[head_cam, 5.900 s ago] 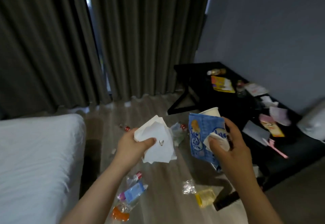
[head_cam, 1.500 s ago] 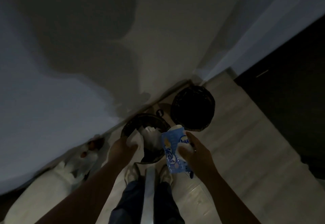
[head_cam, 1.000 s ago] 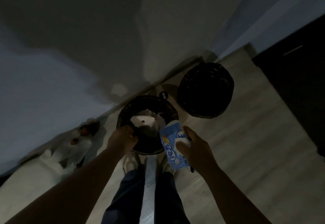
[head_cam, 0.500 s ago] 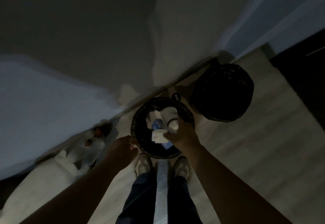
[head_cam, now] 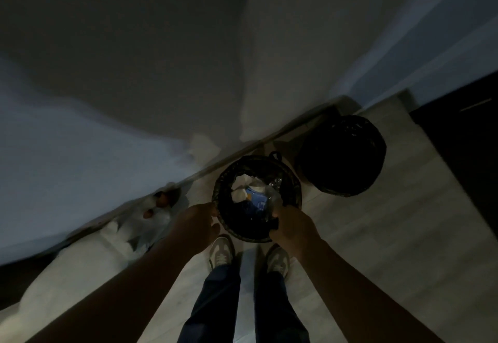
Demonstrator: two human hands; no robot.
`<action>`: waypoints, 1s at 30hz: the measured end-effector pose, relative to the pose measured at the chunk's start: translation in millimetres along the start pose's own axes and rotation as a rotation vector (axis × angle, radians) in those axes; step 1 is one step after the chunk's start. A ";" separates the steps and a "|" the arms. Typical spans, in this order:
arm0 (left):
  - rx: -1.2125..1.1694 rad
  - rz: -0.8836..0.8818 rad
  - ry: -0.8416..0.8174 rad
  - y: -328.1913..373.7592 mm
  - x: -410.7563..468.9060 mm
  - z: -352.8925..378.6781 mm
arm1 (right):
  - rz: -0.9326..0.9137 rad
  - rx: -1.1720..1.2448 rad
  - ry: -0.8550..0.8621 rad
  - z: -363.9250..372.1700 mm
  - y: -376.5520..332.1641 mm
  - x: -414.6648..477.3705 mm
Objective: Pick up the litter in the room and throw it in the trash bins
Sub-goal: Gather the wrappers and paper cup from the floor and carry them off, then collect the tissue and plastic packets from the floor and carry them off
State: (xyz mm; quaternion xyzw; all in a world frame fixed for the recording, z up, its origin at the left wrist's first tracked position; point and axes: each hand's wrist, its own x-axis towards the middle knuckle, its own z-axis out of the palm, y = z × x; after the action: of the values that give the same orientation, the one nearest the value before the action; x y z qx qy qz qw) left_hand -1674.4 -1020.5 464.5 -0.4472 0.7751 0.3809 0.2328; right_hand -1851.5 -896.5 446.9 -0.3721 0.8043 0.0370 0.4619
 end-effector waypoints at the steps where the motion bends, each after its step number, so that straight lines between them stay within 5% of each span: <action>1: 0.008 0.007 0.005 2.7 -8.4 -6.2 | -0.014 -0.012 0.001 -4.4 -3.2 -9.5; 13: -0.042 -0.048 0.155 67.1 -157.2 -71.5 | -0.339 -0.139 0.124 -98.9 -53.7 -139.7; 22: -0.288 -0.250 0.463 115.6 -312.9 -70.9 | -0.702 -0.303 0.151 -159.7 -89.3 -265.2; 30: -0.499 -0.441 0.766 104.6 -437.5 -52.2 | -1.084 -0.425 0.088 -128.6 -160.0 -358.4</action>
State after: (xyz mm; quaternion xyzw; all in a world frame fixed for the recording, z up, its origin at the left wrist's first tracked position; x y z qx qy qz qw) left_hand -1551.5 -804.1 842.9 -0.7497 0.5775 0.3049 -0.1069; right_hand -1736.0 -861.4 841.9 -0.8163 0.4922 -0.0596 0.2963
